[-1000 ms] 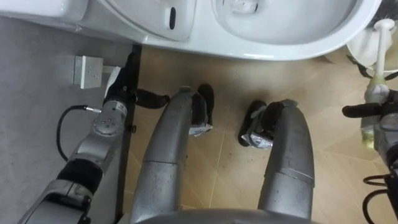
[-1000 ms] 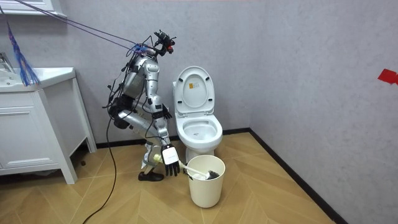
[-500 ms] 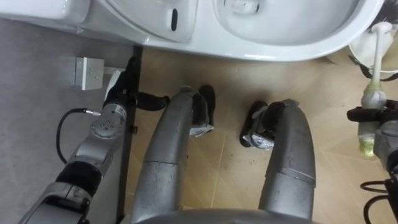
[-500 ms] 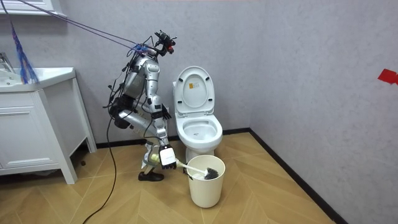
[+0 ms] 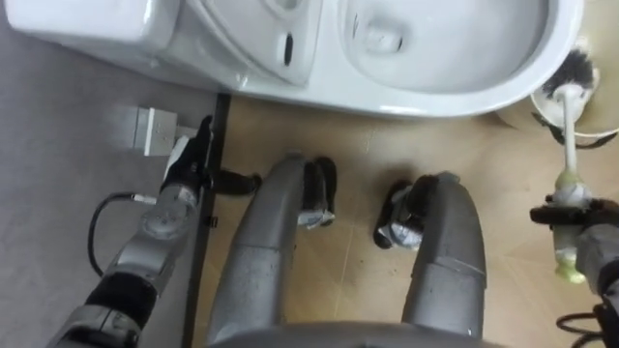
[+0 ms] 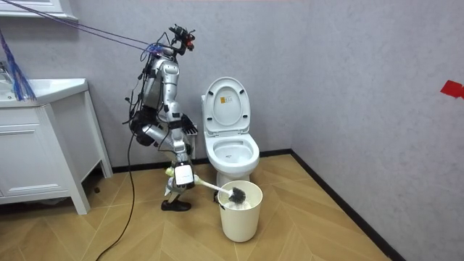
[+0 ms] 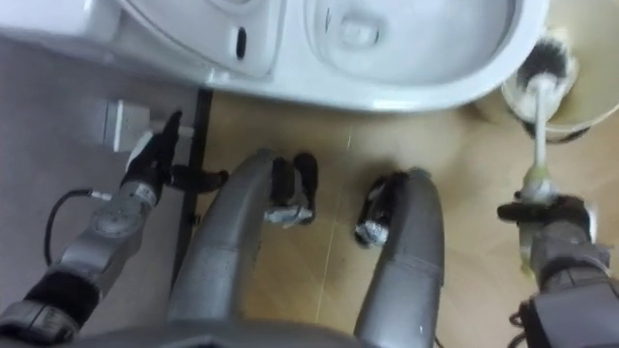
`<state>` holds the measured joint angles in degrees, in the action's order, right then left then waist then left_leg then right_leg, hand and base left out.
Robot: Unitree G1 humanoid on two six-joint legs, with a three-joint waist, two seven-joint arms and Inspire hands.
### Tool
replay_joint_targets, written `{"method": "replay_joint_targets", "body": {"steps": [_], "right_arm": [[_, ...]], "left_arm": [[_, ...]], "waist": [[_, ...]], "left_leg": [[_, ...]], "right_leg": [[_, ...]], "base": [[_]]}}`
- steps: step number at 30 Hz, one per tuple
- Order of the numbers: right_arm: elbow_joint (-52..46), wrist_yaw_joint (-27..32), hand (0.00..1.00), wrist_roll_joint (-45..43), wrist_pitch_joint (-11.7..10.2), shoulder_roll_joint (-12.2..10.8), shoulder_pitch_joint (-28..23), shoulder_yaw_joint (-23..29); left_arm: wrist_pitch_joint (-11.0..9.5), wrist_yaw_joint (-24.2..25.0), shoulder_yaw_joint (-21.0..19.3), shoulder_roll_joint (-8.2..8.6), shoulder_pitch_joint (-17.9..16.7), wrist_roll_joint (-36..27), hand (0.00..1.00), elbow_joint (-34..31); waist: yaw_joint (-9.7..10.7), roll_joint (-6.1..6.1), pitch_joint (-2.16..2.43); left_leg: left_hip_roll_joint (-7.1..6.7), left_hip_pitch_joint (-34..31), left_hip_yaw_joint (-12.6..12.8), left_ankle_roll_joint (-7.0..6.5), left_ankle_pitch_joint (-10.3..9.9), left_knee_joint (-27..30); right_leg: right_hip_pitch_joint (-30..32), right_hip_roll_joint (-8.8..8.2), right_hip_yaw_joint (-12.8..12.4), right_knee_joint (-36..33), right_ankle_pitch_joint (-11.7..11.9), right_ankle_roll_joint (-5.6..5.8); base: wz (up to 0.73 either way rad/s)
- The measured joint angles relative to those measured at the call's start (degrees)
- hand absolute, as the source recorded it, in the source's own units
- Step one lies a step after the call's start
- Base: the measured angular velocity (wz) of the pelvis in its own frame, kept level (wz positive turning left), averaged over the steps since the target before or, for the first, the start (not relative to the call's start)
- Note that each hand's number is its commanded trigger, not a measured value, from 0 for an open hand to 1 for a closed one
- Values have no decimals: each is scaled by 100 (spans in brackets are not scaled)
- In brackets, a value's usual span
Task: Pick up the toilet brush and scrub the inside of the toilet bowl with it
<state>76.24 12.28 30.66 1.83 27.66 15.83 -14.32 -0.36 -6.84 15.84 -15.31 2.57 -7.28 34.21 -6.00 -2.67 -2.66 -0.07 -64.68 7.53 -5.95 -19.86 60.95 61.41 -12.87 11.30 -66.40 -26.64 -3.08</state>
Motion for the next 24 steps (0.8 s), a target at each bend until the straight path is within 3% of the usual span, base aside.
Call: {"method": "replay_joint_targets", "body": {"steps": [6,10,12,15,18,20,24], "right_arm": [[163,-126,100,125,19,-195,-120,155],[156,-248,100,329,38,-444,-398,624],[140,-257,100,326,42,-559,-532,832],[111,-300,100,330,14,-620,-708,899],[-84,-312,100,278,17,-709,-1038,946],[-154,-304,100,158,17,-823,-1249,1003],[-587,-305,100,-58,15,-897,-1530,1118]], "left_arm": [[-41,18,-175,3,-342,28,0,73],[-45,28,-319,0,-660,329,0,58],[-42,28,-410,6,-819,585,0,53],[-41,37,-471,10,-992,692,0,59],[-42,121,-593,35,-1238,707,0,54],[-42,134,-718,39,-1538,885,0,44],[-38,138,-926,52,-2066,977,0,-371]], "waist": [[50,71,19],[171,206,119],[228,257,140],[273,294,146],[320,360,181],[364,452,190],[432,517,228]], "left_leg": [[15,1273,12,4,320,-1219],[-59,2245,-126,57,481,-2037],[-62,2764,-186,74,560,-2466],[-85,3268,-219,87,594,-2830],[-144,3866,-322,111,615,-3215],[-177,4331,-352,122,620,-3497],[-192,4834,-416,138,615,-3727]], "right_leg": [[-1267,236,98,1332,459,84],[-2325,329,295,2250,644,158],[-2915,422,393,2794,776,200],[-3478,507,456,3261,865,259],[-4163,566,583,3750,930,315],[-4666,598,649,4086,954,353],[-5262,672,757,4507,1045,402]], "base": [[-10],[10],[9],[5],[15],[13],[9]]}}
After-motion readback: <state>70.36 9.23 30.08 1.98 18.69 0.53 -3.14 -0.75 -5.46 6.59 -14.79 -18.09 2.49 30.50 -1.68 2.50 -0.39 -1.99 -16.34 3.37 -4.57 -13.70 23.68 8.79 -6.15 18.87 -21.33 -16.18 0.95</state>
